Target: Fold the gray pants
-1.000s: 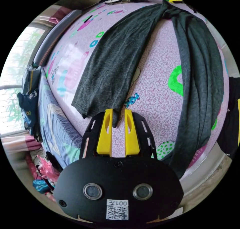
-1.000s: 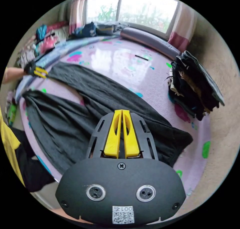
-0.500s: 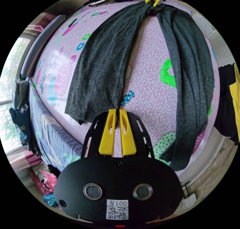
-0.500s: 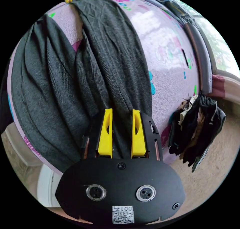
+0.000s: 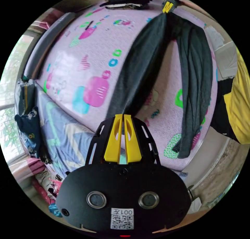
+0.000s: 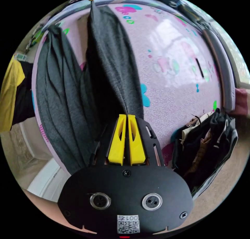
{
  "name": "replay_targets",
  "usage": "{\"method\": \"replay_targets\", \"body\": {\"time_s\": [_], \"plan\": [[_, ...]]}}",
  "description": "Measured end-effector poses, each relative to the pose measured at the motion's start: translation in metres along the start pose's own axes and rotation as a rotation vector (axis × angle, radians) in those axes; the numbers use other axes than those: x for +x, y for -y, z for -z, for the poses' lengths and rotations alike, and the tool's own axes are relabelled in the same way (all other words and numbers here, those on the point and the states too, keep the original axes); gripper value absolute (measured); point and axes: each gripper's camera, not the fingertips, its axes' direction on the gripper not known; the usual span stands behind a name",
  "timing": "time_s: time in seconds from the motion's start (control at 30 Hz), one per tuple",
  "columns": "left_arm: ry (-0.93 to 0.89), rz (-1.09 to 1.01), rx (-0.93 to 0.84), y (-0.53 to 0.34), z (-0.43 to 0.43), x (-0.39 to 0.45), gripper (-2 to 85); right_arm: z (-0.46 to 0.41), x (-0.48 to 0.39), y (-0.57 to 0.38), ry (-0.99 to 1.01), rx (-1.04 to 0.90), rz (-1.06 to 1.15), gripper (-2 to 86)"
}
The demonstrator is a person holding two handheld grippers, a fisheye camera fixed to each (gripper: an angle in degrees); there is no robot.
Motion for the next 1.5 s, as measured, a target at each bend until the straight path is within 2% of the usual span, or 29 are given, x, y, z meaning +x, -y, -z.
{"method": "replay_targets", "body": {"time_s": [0.07,0.23,0.33,0.47,0.57,0.77,0.87,0.93,1.0,1.13,1.3,1.33,1.5], "plan": [[0.077,0.058,0.049,0.019,0.043,-0.034,-1.5,0.002,0.026,0.0,0.003,0.068,-0.094,0.6],[0.172,0.202,0.05,0.075,0.076,-0.1,-1.2,-0.023,0.082,0.007,-0.054,0.153,-0.352,0.7],[0.107,0.395,-0.001,0.114,0.063,-0.135,-1.2,-0.052,0.101,0.017,-0.089,0.16,-0.525,1.1],[0.172,0.698,-0.145,0.151,0.036,-0.155,-1.6,-0.077,0.105,0.024,-0.175,0.151,-0.682,0.9],[0.155,0.803,-0.099,0.158,0.042,-0.157,-1.6,-0.073,0.098,0.017,-0.236,0.223,-0.723,0.8],[0.109,0.96,0.087,0.111,0.086,-0.14,-1.5,-0.045,0.059,-0.007,-0.125,0.502,-0.713,0.3],[0.016,0.834,0.232,0.075,0.106,-0.091,-1.3,-0.038,0.024,-0.013,-0.028,0.589,-0.638,0.2],[-0.027,0.747,0.279,0.058,0.114,-0.056,-1.3,-0.041,0.008,-0.015,-0.029,0.58,-0.632,0.2],[-0.022,0.695,0.275,0.046,0.117,-0.028,-1.3,-0.05,0.001,-0.009,-0.045,0.551,-0.589,0.2],[-0.043,0.744,0.259,0.027,0.111,-0.002,-1.3,-0.048,0.022,0.043,0.008,0.605,-0.443,0.1],[-0.034,0.78,0.155,0.021,0.098,0.003,-1.3,-0.025,0.059,0.157,0.055,0.765,-0.262,0.0],[-0.049,0.779,0.103,0.018,0.093,0.003,-1.3,-0.023,0.062,0.168,0.058,0.774,-0.249,0.0],[-0.066,0.792,0.082,-0.004,0.106,0.009,-1.3,-0.028,0.092,0.267,0.109,0.768,-0.171,0.0]]}}
